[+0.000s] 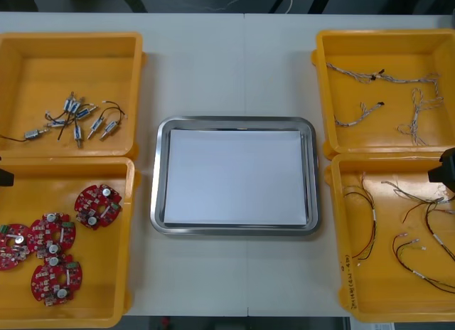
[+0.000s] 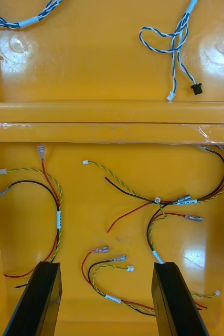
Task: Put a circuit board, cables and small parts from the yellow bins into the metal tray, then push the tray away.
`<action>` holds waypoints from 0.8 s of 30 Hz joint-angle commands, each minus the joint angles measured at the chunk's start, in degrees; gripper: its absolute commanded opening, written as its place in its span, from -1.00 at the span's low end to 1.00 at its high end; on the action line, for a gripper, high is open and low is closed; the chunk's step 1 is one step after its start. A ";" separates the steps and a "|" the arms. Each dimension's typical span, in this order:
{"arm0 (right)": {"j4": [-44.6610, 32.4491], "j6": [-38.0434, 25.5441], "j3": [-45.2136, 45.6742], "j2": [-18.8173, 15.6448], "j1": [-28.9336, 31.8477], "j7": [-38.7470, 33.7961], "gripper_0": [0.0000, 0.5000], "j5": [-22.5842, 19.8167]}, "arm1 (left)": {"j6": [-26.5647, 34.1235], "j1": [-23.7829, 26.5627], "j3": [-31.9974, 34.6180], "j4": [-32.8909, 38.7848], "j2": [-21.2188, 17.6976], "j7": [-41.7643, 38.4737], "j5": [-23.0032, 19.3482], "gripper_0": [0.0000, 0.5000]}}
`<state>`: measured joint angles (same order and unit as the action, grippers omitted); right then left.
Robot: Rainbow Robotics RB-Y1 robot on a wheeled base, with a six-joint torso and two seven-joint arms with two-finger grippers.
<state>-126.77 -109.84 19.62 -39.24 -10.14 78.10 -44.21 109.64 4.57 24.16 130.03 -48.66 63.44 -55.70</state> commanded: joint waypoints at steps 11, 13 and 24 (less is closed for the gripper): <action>-0.41 -0.16 1.48 -2.07 0.91 -1.99 1.00 -0.35 | 0.36 -0.79 1.60 1.54 -2.58 4.85 0.51 1.00; -0.41 -0.16 1.48 -2.07 0.91 -1.99 1.00 -0.35 | 0.36 -0.79 1.60 1.54 -2.58 4.85 0.51 1.00; -0.41 -0.16 1.48 -2.07 0.91 -1.99 1.00 -0.35 | 0.36 -0.79 1.60 1.54 -2.58 4.85 0.51 1.00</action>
<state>-126.77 -109.84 19.62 -39.24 -10.14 78.10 -44.21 109.64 4.57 24.16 130.03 -48.66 63.44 -55.70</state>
